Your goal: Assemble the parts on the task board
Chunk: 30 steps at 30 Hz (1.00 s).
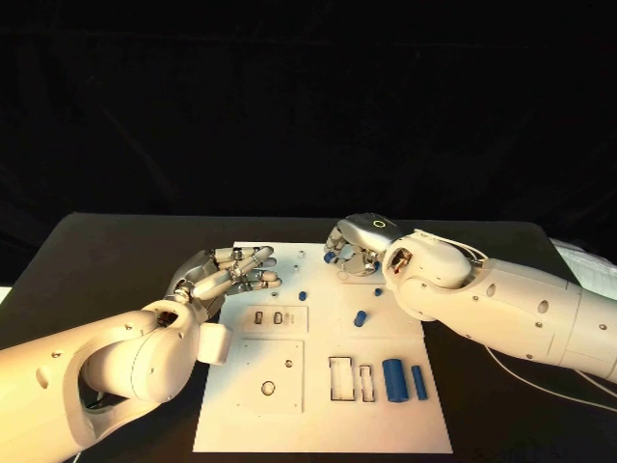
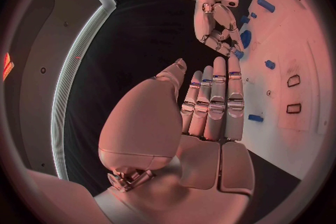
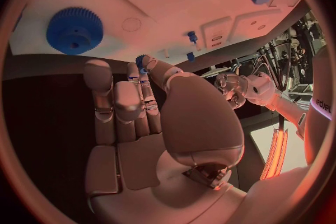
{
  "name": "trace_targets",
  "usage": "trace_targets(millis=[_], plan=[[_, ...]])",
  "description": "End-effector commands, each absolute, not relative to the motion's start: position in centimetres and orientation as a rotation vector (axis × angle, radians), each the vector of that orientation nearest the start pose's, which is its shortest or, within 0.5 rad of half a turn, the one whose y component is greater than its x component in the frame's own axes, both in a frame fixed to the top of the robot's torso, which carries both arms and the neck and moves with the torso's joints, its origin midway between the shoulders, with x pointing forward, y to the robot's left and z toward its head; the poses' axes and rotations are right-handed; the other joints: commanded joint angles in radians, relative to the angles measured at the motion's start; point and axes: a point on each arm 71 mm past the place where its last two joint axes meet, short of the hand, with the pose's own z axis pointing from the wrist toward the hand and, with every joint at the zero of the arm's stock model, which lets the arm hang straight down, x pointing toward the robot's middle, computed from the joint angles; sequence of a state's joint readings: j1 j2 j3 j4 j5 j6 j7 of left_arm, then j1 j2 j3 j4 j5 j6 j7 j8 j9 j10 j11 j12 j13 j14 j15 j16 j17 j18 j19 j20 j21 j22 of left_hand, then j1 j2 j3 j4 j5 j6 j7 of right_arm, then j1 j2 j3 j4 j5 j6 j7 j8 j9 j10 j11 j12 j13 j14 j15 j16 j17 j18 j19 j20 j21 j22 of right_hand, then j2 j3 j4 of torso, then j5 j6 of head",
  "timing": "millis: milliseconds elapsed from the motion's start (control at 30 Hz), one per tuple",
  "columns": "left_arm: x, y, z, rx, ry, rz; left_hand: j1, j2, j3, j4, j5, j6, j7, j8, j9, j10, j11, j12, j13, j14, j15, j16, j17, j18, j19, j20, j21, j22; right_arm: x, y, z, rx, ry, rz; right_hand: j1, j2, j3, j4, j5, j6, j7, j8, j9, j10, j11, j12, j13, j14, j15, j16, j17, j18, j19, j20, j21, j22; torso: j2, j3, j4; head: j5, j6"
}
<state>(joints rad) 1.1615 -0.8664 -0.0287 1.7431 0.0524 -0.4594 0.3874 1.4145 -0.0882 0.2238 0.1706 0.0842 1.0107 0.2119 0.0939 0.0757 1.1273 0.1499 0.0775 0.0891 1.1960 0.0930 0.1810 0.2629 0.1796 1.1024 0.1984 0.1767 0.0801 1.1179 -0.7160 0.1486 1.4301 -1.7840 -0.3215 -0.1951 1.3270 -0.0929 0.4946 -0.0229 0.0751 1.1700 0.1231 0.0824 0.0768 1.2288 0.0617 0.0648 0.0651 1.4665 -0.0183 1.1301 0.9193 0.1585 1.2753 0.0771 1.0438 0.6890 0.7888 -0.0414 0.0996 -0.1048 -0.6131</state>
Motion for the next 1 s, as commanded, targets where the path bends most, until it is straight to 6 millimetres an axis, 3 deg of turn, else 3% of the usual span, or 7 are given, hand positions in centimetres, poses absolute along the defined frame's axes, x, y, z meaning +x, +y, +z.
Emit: trace_targets(millis=[33, 500, 633, 1000], plan=[[44.2, 16.4, -17.5, -1.198, 1.458, -1.618, 0.010, -0.001, 0.001, -0.009, -0.002, -0.005, 0.000, -0.007, -0.001, -0.006, -0.001, -0.004, -0.002, -0.005, -0.001, -0.006, 0.002, 0.001, 0.004, 0.000, -0.005, -0.002, 51.3, -16.5, -15.2, -0.211, 1.390, 0.513, 0.001, 0.007, 0.005, 0.005, -0.013, 0.005, 0.001, -0.002, 0.013, 0.008, 0.001, -0.002, -0.001, 0.035, -0.005, 0.008, 0.005, -0.012, 0.003, 0.004, 0.007, 0.005, 0.002, -0.0011, 0.0019, -0.003, 0.003], [44.0, 16.1, -17.4, -1.196, 1.467, -1.630, 0.014, 0.002, 0.004, -0.013, -0.002, -0.005, -0.001, -0.007, 0.000, -0.006, -0.001, -0.004, -0.002, -0.004, -0.002, -0.007, 0.005, 0.001, 0.006, 0.000, -0.005, -0.002, 52.5, -14.0, -15.9, -0.208, 1.426, 0.517, -0.002, 0.004, 0.007, 0.012, -0.016, 0.001, 0.003, -0.007, 0.014, 0.000, 0.003, -0.004, -0.002, 0.033, -0.004, 0.023, 0.019, -0.013, 0.002, 0.005, 0.016, 0.015, 0.007, -0.0017, 0.0076, 0.001, 0.007], [44.0, 16.0, -17.4, -1.196, 1.469, -1.631, 0.014, 0.002, 0.004, -0.013, -0.002, -0.005, -0.001, -0.007, 0.000, -0.006, -0.001, -0.004, -0.002, -0.004, -0.002, -0.007, 0.005, 0.001, 0.006, 0.000, -0.005, -0.002, 52.9, -13.6, -16.3, -0.211, 1.446, 0.511, -0.002, 0.004, 0.008, 0.013, -0.016, -0.001, 0.004, -0.009, 0.013, -0.003, 0.004, -0.004, -0.002, 0.033, -0.003, 0.025, 0.020, -0.013, 0.002, 0.006, 0.018, 0.016, 0.008, -0.0019, 0.0051, 0.004, 0.006], [43.8, 15.9, -17.3, -1.189, 1.471, -1.646, 0.017, 0.004, 0.007, -0.017, -0.002, -0.005, -0.001, -0.007, 0.000, -0.006, -0.002, -0.004, -0.002, -0.004, -0.002, -0.007, 0.007, 0.002, 0.006, -0.001, -0.006, -0.002, 53.4, -12.9, -16.7, -0.200, 1.452, 0.497, -0.003, 0.003, 0.009, 0.017, -0.013, -0.005, 0.006, -0.012, 0.013, -0.008, 0.006, -0.004, -0.002, 0.032, -0.001, 0.030, 0.024, -0.014, 0.001, 0.007, 0.022, 0.021, 0.011, -0.0013, 0.0060, 0.005, 0.004]])
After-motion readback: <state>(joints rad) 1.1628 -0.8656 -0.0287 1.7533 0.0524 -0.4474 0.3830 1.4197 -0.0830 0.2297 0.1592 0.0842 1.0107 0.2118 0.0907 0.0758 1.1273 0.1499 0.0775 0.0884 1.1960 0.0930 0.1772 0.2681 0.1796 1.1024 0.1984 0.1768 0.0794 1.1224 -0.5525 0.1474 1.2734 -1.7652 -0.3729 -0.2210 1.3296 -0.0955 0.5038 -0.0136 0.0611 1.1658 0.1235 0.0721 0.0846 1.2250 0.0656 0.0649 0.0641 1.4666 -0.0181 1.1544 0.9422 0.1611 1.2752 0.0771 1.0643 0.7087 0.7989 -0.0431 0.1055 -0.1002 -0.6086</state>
